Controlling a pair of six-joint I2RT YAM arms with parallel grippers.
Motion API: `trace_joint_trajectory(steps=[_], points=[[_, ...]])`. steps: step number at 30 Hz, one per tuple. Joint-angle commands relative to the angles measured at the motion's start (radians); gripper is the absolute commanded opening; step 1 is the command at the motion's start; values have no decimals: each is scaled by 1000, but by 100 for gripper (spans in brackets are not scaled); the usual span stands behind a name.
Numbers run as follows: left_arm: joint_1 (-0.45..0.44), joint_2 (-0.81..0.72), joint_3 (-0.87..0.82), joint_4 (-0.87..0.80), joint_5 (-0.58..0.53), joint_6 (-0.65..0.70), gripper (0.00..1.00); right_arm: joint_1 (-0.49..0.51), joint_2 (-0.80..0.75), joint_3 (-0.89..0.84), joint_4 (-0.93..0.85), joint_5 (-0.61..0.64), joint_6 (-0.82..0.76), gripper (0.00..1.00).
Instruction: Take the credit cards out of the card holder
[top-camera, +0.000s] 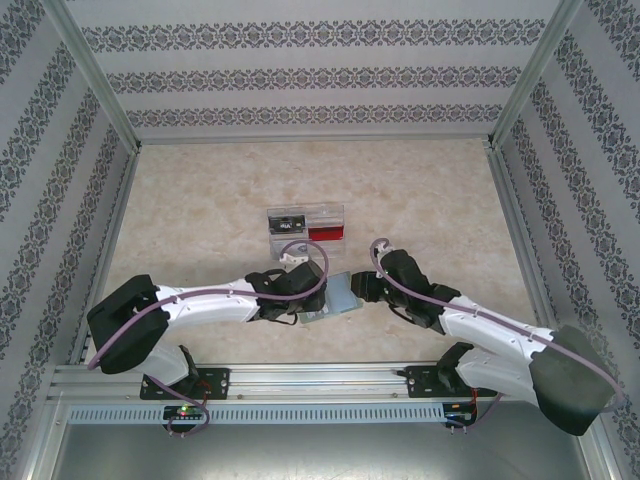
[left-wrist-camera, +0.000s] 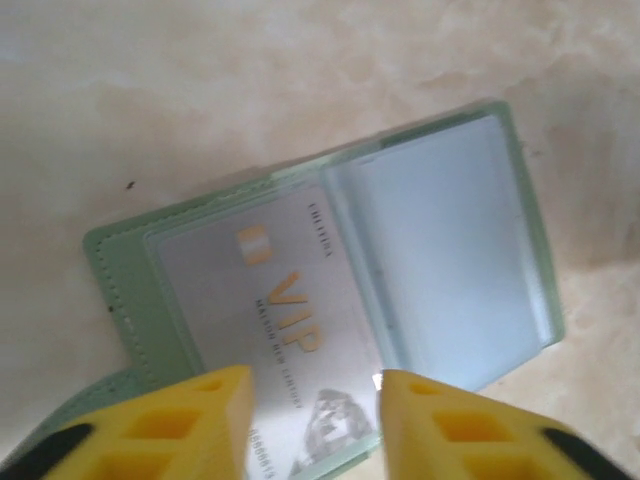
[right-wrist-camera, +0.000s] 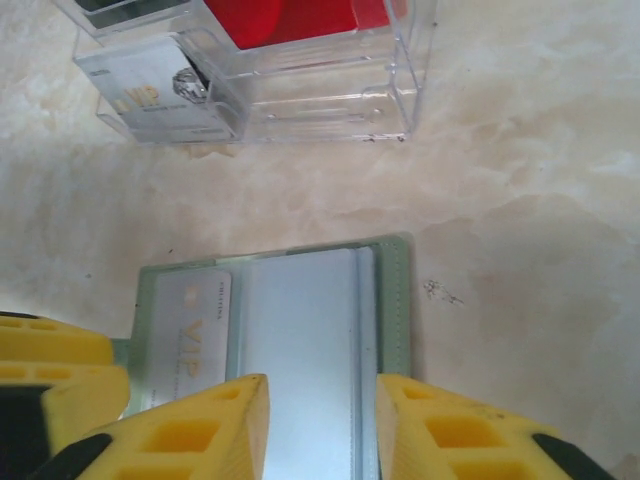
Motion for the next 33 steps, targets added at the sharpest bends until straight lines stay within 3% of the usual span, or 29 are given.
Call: trace_joint_trajectory(steps=[1,6,18,33], points=[[20,-24,-39,29,-4,6,30,21,8,49,-22,-57,-23,32],[28,-19,-77,49,-3,0,25,41,132,109,29,-163,0,21],[29,12,-105,88,5,-9,23,99,390,203,79,-223,41,24],[29,47,-112,132,35,-18,18,101,466,211,75,-232,58,15]])
